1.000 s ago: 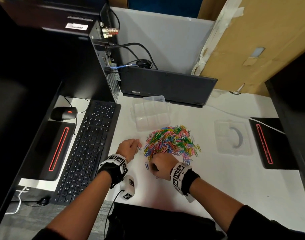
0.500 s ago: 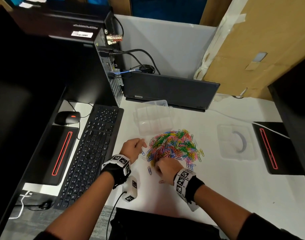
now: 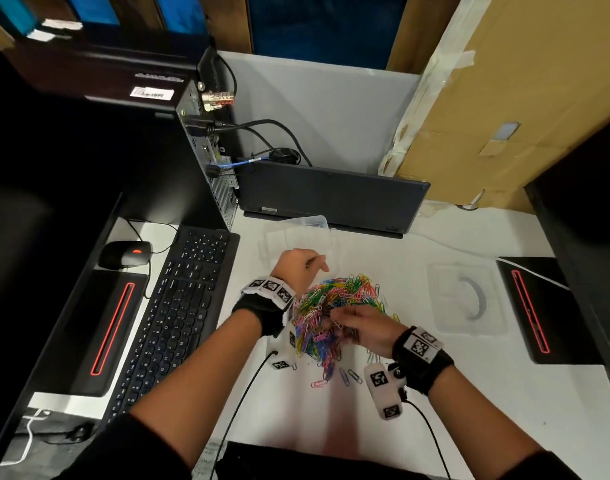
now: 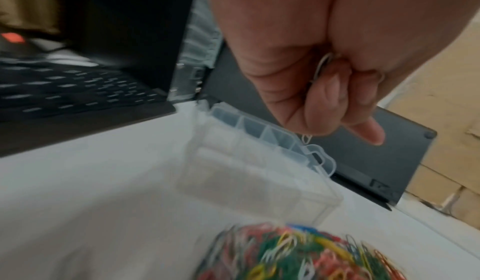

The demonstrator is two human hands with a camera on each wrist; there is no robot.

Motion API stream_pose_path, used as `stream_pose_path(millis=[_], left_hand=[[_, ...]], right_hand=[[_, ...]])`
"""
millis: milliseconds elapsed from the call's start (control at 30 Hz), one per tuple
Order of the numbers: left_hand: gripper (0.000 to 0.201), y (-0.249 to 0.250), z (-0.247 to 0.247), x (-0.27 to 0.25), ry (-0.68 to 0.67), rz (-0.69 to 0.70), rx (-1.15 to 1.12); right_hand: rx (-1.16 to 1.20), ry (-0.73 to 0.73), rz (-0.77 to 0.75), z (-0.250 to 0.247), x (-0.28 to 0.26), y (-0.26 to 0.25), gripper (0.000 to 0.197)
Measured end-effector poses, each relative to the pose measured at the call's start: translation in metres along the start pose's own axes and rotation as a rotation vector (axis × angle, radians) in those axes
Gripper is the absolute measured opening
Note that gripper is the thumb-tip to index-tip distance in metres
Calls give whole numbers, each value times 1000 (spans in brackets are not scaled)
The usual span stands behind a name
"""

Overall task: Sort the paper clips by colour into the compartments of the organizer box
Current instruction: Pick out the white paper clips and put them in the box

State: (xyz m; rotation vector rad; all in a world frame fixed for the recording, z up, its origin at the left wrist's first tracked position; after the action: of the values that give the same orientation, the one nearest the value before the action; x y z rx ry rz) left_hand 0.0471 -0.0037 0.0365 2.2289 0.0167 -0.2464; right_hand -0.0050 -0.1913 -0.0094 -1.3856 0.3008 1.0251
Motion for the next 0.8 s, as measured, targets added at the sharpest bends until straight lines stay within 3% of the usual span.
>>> stream_pose_path(millis=[100,233,433,567,667,800], left_hand=[[36,11,14,33,-11,21,139],[37,10,33,63,-74,-58,443],[21,8,41,75,-82,-106,705],[18,10,44,79,-145,-61,707],[34,7,40,79,-205,-42,635],[36,-4,24,67,-148,-32,397]], right_hand=[[-45,27,41,-9,-2,-7,22],[-42,134,30,-26,2,-24,20],[-71,221,-40,-46,13,-64,18],[-264,320,-76,-47,28,-85,29],[-388,358,-110,-42,41,-97,33],[-545,345,-148,-30,56,-108,35]])
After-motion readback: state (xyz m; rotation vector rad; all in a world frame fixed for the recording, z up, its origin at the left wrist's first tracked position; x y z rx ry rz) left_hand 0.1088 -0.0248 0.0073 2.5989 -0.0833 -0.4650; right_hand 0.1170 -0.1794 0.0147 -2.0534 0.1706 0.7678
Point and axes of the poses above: each hand's wrist, its own x-axis towards the middle knuckle, its own z-axis out of the palm, y = z × x, the point moved 2 cm from there along x, towards the middle knuckle, and after that the axes turned 3 degrees about y, right-handed, at the moved point
